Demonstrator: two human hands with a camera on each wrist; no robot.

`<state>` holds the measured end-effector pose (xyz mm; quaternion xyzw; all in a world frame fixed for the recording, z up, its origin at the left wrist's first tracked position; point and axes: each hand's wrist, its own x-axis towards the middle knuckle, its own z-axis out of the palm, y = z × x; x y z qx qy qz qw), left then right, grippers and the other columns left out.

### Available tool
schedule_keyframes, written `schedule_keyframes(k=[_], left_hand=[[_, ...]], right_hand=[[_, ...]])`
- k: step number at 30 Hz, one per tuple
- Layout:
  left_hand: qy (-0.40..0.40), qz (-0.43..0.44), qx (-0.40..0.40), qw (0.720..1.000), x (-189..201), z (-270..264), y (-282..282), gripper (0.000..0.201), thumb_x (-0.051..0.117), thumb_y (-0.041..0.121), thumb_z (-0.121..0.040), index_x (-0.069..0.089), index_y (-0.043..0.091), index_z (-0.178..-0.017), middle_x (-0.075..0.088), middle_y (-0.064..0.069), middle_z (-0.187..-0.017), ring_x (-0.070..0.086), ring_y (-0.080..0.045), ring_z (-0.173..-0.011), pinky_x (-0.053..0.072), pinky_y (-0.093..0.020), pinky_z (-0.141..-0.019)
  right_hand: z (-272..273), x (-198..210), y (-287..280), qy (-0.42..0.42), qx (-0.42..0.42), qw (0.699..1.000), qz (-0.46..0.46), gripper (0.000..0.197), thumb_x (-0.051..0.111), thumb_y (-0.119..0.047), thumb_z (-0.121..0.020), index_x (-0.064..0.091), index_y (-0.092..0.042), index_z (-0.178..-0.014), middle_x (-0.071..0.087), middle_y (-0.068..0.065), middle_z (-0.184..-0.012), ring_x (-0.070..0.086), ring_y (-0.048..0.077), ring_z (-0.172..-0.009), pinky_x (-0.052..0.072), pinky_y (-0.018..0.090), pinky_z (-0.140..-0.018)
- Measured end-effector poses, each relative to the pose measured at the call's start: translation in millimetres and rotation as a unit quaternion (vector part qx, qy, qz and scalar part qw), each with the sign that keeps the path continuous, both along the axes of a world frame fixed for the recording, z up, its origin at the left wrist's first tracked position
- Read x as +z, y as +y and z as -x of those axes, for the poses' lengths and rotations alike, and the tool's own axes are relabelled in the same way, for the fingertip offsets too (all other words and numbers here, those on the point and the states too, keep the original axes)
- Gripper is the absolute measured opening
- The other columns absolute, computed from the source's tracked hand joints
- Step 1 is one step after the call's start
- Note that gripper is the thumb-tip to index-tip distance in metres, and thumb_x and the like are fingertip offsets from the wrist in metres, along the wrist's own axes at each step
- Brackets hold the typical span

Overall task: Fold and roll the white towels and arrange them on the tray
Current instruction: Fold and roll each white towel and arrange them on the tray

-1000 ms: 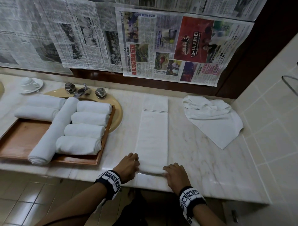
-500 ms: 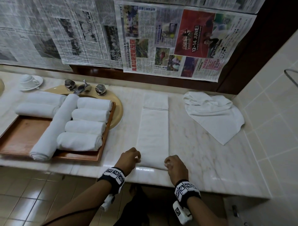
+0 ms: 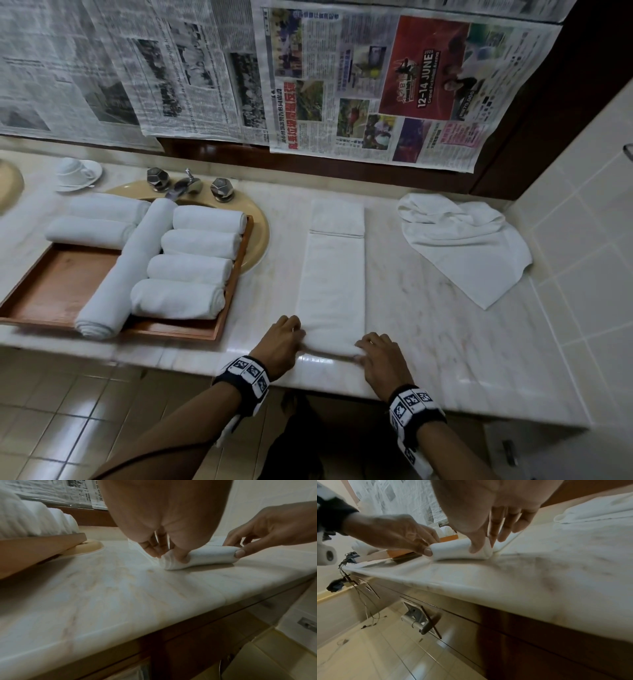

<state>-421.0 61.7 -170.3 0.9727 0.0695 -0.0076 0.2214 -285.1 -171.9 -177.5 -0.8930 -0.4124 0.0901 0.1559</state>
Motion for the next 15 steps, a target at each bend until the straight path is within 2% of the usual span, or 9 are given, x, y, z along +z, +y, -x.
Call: schedule_keyframes(k=[2, 4, 5, 7, 9, 11, 13, 15], left_hand=[[0.005, 0.032, 0.004, 0.999, -2.0, 3.9, 1.0, 0.009, 0.056, 0.01, -0.087, 0.064, 0.008, -0.089, 0.055, -0.007, -0.098, 0.045, -0.025, -0.086, 0.045, -0.039, -0.073], [0.003, 0.065, 0.025, 0.998, 1.5, 4.1, 0.0, 0.019, 0.053, 0.008, -0.091, 0.063, 0.007, -0.107, 0.057, -0.007, -0.104, 0.048, -0.025, -0.092, 0.042, -0.032, -0.08], [0.007, 0.082, 0.046, 0.996, 5.9, 3.1, -1.0, 0.022, 0.053, 0.007, -0.092, 0.059, 0.009, -0.113, 0.058, -0.006, -0.106, 0.049, -0.024, -0.094, 0.04, -0.029, -0.08], [0.027, 0.112, 0.085, 0.99, 12.6, -0.6, -2.9, 0.027, 0.053, 0.004, -0.09, 0.05, 0.015, -0.115, 0.06, -0.004, -0.101, 0.05, -0.021, -0.09, 0.038, -0.028, -0.074], [0.039, 0.112, 0.098, 0.988, 16.3, -5.8, -3.8, 0.029, 0.054, 0.004, -0.088, 0.045, 0.02, -0.111, 0.06, -0.002, -0.093, 0.05, -0.02, -0.082, 0.036, -0.029, -0.068], [0.032, 0.113, 0.111, 0.987, 16.9, -9.7, -2.4, 0.031, 0.055, 0.005, -0.087, 0.044, 0.023, -0.11, 0.059, 0.0, -0.093, 0.051, -0.018, -0.078, 0.035, -0.027, -0.066], [0.008, 0.099, 0.118, 0.988, 16.1, -10.7, -0.8, 0.03, 0.058, 0.003, -0.087, 0.05, 0.023, -0.109, 0.057, 0.003, -0.1, 0.057, -0.02, -0.078, 0.036, -0.023, -0.066], [-0.007, 0.072, 0.096, 0.993, 12.0, -9.2, -1.4, 0.023, 0.057, 0.002, -0.089, 0.06, 0.018, -0.105, 0.056, 0.001, -0.105, 0.063, -0.025, -0.078, 0.042, -0.027, -0.066]], right_hand=[[-2.0, 2.3, -1.0, 0.039, 0.003, 0.999, 0.013, 0.022, 0.058, -0.03, -0.089, 0.07, -0.022, -0.106, 0.066, -0.007, -0.104, 0.058, 0.022, -0.093, 0.043, 0.036, -0.077], [-6.6, 6.0, 0.8, 0.104, -0.034, 0.994, 0.018, 0.022, 0.058, -0.032, -0.091, 0.068, -0.025, -0.109, 0.068, -0.008, -0.106, 0.056, 0.02, -0.099, 0.04, 0.033, -0.082], [-8.9, 8.8, 2.8, 0.136, -0.069, 0.988, 0.011, 0.019, 0.062, -0.032, -0.089, 0.067, -0.028, -0.106, 0.069, -0.008, -0.102, 0.056, 0.018, -0.097, 0.041, 0.03, -0.081], [-11.9, 13.1, 7.9, 0.179, -0.131, 0.975, -0.008, 0.015, 0.067, -0.033, -0.084, 0.057, -0.032, -0.096, 0.066, -0.011, -0.091, 0.059, 0.015, -0.09, 0.043, 0.029, -0.077], [-11.7, 16.3, 14.4, 0.169, -0.149, 0.974, 0.004, 0.017, 0.066, -0.031, -0.085, 0.05, -0.032, -0.09, 0.06, -0.012, -0.084, 0.058, 0.018, -0.089, 0.042, 0.031, -0.076], [-9.9, 18.9, 19.6, 0.135, -0.158, 0.978, 0.008, 0.014, 0.064, -0.026, -0.087, 0.051, -0.031, -0.086, 0.055, -0.012, -0.088, 0.054, 0.018, -0.093, 0.041, 0.033, -0.077], [-7.7, 20.0, 22.5, 0.108, -0.165, 0.98, -0.02, 0.015, 0.066, -0.02, -0.085, 0.057, -0.032, -0.08, 0.052, -0.012, -0.092, 0.052, 0.016, -0.094, 0.04, 0.033, -0.076], [-5.0, 16.3, 21.8, 0.078, -0.153, 0.984, -0.043, 0.017, 0.065, -0.015, -0.085, 0.062, -0.029, -0.076, 0.056, -0.011, -0.091, 0.055, 0.017, -0.089, 0.042, 0.034, -0.073]])
